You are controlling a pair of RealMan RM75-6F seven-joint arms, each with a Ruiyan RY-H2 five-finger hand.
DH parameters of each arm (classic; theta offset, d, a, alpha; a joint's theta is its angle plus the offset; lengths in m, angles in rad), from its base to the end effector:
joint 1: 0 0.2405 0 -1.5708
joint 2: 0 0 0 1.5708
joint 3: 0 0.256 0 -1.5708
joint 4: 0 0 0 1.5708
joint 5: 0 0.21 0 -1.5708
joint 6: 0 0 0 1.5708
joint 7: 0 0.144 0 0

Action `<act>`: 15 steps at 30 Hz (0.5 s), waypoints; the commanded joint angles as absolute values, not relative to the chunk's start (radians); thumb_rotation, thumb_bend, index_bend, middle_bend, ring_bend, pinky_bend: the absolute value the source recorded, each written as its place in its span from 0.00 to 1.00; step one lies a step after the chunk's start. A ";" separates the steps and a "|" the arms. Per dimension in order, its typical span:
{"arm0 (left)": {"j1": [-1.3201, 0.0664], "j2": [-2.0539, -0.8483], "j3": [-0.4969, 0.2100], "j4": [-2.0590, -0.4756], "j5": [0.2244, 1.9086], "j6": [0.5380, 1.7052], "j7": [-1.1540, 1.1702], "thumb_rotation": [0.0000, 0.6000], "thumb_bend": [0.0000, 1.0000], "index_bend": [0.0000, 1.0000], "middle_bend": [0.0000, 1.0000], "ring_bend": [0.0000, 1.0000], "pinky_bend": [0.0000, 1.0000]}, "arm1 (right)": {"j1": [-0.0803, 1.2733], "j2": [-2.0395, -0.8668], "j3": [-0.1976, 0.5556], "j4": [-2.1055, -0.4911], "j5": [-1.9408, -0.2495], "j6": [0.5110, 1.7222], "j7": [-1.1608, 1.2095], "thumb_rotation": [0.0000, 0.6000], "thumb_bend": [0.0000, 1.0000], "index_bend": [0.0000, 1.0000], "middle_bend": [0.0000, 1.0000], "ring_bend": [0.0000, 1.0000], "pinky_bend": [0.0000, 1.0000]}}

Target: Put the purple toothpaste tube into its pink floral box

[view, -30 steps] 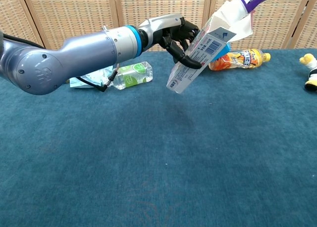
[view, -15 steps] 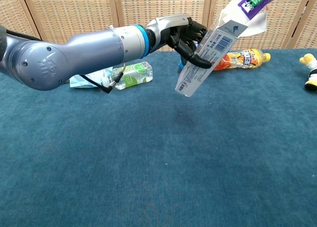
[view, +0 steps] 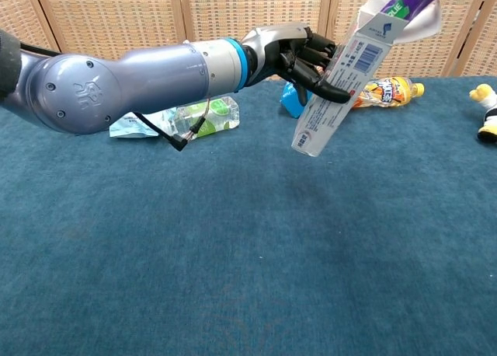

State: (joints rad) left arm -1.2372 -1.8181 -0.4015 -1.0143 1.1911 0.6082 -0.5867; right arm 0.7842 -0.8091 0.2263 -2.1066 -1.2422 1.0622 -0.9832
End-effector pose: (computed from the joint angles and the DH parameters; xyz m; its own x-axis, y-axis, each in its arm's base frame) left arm 0.0359 0.4247 -0.0763 -0.1256 0.6038 0.7872 0.8513 -0.3418 0.3980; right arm -0.0639 -0.3105 0.1774 0.8460 0.3679 0.3858 -0.2233 -0.4125 0.8832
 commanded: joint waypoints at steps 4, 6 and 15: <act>-1.249 -1.844 -0.426 -0.989 1.196 0.598 -0.646 1.00 0.24 0.59 0.48 0.51 0.53 | 0.764 -0.824 0.237 -2.124 -1.324 1.175 -1.051 1.00 0.00 0.01 0.00 0.05 0.22; -1.254 -1.854 -0.429 -0.978 1.204 0.600 -0.660 1.00 0.24 0.60 0.48 0.51 0.53 | 0.755 -0.817 0.243 -2.133 -1.343 1.192 -1.035 1.00 0.00 0.00 0.00 0.00 0.13; -1.259 -1.884 -0.434 -0.952 1.230 0.614 -0.721 1.00 0.24 0.59 0.48 0.51 0.53 | 0.701 -0.775 0.287 -2.098 -1.385 1.308 -0.990 1.00 0.00 0.00 0.00 0.00 0.01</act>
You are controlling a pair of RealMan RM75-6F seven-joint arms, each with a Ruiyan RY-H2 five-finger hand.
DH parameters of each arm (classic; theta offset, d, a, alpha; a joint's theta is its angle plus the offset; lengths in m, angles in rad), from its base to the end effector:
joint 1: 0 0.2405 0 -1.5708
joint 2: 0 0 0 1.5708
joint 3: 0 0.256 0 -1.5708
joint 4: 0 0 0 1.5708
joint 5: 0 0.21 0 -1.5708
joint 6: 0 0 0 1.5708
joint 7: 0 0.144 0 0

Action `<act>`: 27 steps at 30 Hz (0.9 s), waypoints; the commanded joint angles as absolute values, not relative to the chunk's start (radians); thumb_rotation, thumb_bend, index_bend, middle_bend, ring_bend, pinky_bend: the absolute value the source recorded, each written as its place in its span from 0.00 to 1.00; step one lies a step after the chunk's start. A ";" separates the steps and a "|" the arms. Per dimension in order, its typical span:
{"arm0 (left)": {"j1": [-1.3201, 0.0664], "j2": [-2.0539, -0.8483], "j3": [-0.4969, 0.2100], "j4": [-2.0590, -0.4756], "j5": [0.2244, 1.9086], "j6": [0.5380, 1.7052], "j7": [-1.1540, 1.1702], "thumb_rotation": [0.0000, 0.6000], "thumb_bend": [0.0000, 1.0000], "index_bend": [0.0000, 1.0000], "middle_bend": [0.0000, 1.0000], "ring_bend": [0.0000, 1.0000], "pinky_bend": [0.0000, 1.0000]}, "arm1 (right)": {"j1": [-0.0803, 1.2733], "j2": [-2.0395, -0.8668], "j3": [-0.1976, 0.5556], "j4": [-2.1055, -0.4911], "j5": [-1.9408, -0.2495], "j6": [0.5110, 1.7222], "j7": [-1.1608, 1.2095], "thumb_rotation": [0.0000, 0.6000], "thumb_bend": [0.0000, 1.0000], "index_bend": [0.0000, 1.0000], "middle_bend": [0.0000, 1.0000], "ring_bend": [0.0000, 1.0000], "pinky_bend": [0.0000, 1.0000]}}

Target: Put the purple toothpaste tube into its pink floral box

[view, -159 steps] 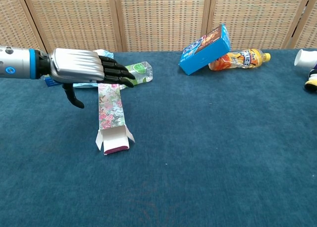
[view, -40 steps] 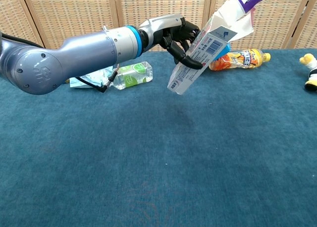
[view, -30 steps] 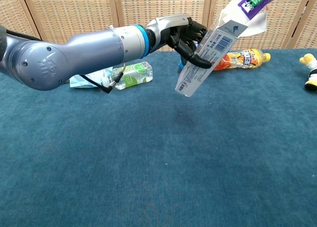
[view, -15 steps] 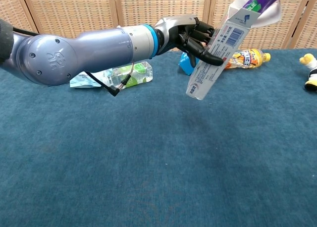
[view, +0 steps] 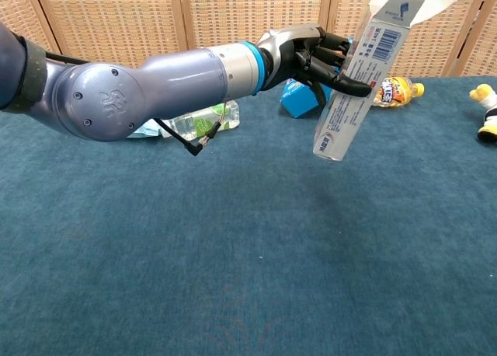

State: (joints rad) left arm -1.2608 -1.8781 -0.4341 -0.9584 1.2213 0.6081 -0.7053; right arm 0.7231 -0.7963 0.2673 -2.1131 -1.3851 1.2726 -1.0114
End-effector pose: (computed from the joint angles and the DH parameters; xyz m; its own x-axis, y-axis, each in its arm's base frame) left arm 0.0500 0.4217 -0.0882 -0.2233 0.6400 0.7352 0.8181 -0.2871 0.4983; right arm -0.0499 -0.2988 0.2112 0.7506 0.5633 0.3455 -0.2379 -0.2575 0.9366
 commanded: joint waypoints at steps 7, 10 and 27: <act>-1.240 -1.837 -0.376 -0.949 1.311 0.652 -0.683 1.00 0.24 0.59 0.48 0.51 0.53 | 0.621 -0.709 0.317 -1.989 -1.297 1.355 -0.777 1.00 0.00 0.00 0.00 0.00 0.01; -1.227 -1.790 -0.336 -0.969 1.355 0.667 -0.638 1.00 0.24 0.60 0.48 0.51 0.53 | 0.588 -0.707 0.305 -1.931 -1.283 1.351 -0.681 1.00 0.00 0.00 0.00 0.00 0.01; -1.087 -1.550 -0.129 -1.133 1.405 0.652 -0.384 1.00 0.24 0.60 0.49 0.52 0.53 | 0.428 -0.909 0.138 -1.591 -1.343 1.225 -0.081 1.00 0.00 0.00 0.00 0.00 0.00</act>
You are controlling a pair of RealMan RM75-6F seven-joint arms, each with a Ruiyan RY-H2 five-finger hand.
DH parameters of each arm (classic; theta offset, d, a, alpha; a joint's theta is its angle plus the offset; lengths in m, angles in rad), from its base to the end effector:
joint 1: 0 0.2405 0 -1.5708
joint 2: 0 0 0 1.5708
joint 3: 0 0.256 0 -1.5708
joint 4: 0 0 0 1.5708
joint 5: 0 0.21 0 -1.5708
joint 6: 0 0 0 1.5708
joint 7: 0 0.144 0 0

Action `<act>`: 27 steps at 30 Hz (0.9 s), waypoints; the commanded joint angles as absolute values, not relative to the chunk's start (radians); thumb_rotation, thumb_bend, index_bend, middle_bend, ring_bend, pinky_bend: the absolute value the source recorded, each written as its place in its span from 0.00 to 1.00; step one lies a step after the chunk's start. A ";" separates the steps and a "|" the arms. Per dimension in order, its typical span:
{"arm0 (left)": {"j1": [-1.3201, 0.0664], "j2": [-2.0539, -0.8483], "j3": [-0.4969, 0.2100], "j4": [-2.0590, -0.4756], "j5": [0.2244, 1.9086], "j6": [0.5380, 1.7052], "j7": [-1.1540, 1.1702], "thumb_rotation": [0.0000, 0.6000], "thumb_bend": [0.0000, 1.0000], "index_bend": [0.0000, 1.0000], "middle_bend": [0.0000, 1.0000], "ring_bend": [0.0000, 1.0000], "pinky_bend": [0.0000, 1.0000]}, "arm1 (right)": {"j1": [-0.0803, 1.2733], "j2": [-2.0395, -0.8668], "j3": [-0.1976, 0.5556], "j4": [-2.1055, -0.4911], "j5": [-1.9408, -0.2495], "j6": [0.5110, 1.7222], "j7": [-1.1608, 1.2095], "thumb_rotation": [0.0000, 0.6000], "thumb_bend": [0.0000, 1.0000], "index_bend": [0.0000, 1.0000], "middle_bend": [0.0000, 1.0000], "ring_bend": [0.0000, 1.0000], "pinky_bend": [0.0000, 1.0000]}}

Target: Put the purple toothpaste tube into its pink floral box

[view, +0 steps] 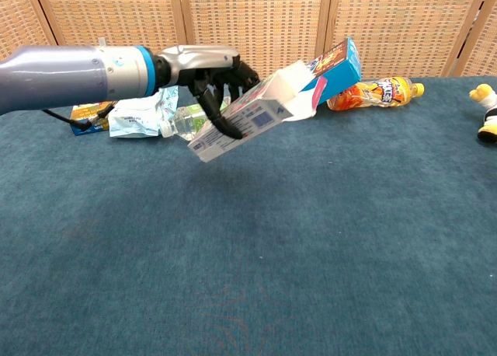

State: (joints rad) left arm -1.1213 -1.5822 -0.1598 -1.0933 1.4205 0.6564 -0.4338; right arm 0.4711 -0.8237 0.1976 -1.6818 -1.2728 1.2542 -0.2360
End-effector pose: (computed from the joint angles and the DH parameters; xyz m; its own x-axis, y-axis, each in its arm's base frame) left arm -0.0621 0.4292 -0.0286 0.3756 0.4251 0.8235 0.8153 -0.5741 -0.0756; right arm -0.2313 -0.3185 0.2559 0.6933 0.1648 0.7015 -0.6973 -0.0922 0.7108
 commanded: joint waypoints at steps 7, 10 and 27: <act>-1.060 -1.543 -0.115 -1.168 1.364 0.649 -0.286 1.00 0.24 0.60 0.49 0.52 0.53 | 0.384 -1.030 0.080 -1.466 -1.445 1.271 0.012 1.00 0.00 0.00 0.00 0.00 0.00; -1.060 -1.544 -0.112 -1.175 1.344 0.627 -0.259 1.00 0.24 0.60 0.49 0.52 0.53 | 0.371 -1.053 0.075 -1.450 -1.461 1.291 0.029 1.00 0.00 0.00 0.00 0.00 0.00; -0.948 -1.467 -0.138 -1.399 1.258 0.730 -0.225 1.00 0.24 0.00 0.00 0.00 0.00 | 0.277 -1.062 0.063 -1.429 -1.529 1.451 -0.037 1.00 0.00 0.00 0.00 0.00 0.00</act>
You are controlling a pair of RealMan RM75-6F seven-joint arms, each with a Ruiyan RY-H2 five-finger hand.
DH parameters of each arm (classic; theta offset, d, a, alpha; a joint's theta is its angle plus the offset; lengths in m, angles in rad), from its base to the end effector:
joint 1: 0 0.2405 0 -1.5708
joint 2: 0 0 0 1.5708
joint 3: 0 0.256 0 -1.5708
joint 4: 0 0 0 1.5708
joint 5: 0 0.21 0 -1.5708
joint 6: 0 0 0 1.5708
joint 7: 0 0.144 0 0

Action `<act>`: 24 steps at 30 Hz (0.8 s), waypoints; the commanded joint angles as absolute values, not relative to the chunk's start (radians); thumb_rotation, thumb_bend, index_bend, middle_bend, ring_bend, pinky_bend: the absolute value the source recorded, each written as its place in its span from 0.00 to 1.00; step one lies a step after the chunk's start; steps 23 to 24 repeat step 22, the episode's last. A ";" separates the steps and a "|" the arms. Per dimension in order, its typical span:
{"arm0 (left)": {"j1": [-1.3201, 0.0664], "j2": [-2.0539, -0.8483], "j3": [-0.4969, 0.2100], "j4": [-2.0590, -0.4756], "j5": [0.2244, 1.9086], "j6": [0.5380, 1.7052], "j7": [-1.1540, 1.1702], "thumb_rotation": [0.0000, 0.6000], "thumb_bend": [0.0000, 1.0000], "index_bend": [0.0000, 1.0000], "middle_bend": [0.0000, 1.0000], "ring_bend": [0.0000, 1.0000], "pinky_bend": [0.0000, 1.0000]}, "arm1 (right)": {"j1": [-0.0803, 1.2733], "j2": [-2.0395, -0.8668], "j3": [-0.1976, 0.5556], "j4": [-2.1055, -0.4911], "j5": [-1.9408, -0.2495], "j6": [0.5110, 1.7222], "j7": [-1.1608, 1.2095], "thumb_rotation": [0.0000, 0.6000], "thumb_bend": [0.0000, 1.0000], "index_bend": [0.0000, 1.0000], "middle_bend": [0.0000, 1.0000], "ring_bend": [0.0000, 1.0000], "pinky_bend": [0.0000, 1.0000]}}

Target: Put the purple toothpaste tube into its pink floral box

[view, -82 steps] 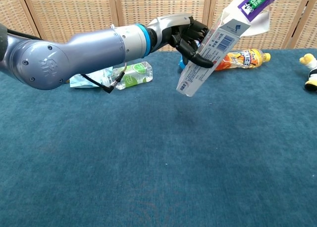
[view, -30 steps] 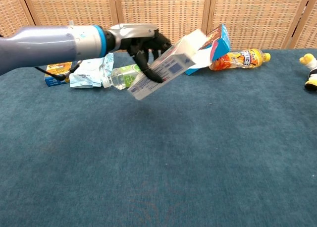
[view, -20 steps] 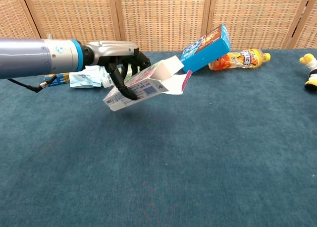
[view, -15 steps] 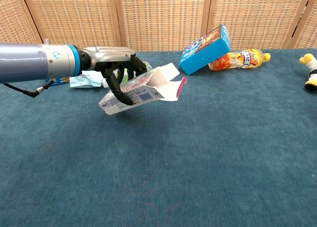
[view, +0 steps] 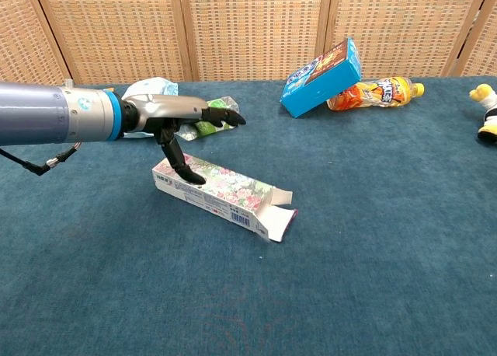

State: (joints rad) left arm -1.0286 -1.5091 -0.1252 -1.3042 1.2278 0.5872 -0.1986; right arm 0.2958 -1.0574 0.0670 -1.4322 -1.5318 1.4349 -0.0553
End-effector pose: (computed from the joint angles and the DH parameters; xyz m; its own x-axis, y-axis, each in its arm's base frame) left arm -0.1023 0.3896 -0.0355 0.3960 0.5368 0.7450 0.8690 -0.4813 -0.1151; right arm -0.3001 -0.2560 0.1959 0.6364 0.1188 0.7621 -0.7411 -0.1796 0.6469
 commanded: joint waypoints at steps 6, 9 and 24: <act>-0.783 -1.354 -0.101 -1.565 1.330 1.023 -0.118 1.00 0.20 0.00 0.00 0.00 0.00 | 0.221 -1.090 0.044 -1.399 -1.527 1.495 0.026 1.00 0.00 0.00 0.00 0.00 0.00; -0.686 -1.295 -0.067 -1.657 1.336 1.164 -0.002 1.00 0.20 0.00 0.00 0.00 0.00 | 0.198 -1.117 0.038 -1.375 -1.531 1.518 0.048 1.00 0.00 0.00 0.00 0.00 0.00; -0.343 -1.158 0.122 -1.823 1.357 1.515 0.273 1.00 0.19 0.00 0.00 0.00 0.00 | 0.122 -1.192 0.006 -1.305 -1.596 1.627 0.080 1.00 0.00 0.00 0.00 0.00 0.00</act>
